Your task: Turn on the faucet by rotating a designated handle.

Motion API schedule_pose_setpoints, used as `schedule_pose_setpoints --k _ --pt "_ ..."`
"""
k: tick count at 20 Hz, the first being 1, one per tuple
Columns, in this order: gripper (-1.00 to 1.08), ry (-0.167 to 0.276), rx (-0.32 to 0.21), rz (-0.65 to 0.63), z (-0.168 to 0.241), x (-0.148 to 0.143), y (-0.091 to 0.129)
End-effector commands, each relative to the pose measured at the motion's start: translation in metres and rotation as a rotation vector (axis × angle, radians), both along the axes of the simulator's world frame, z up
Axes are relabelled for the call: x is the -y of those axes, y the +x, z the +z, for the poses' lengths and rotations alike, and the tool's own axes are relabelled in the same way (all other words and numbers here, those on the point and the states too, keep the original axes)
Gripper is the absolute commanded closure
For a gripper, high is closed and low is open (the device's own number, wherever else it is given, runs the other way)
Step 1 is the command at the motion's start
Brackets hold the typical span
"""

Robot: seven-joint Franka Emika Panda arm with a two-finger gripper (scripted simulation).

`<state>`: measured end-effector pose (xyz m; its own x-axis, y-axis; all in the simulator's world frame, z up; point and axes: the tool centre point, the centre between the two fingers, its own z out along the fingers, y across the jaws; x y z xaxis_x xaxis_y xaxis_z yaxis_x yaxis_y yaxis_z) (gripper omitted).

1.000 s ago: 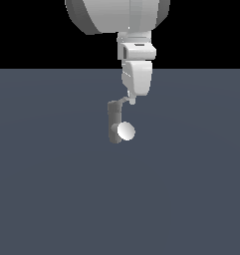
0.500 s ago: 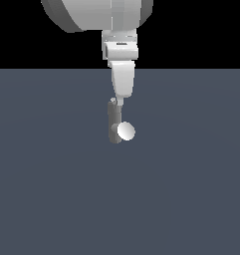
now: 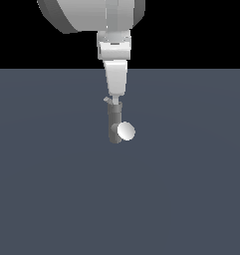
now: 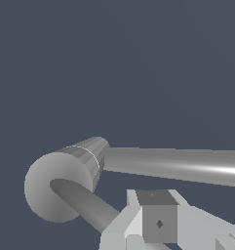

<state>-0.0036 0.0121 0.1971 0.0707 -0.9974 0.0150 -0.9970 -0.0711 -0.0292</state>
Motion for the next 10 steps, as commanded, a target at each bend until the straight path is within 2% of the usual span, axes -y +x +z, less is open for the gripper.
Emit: schedule_pose_setpoints --k 1,10 --pt "1.08 0.008 -0.012 0.044 -0.008 -0.036 0.002" --pt "1.08 0.012 -0.029 0.065 -0.015 -0.079 0.015"
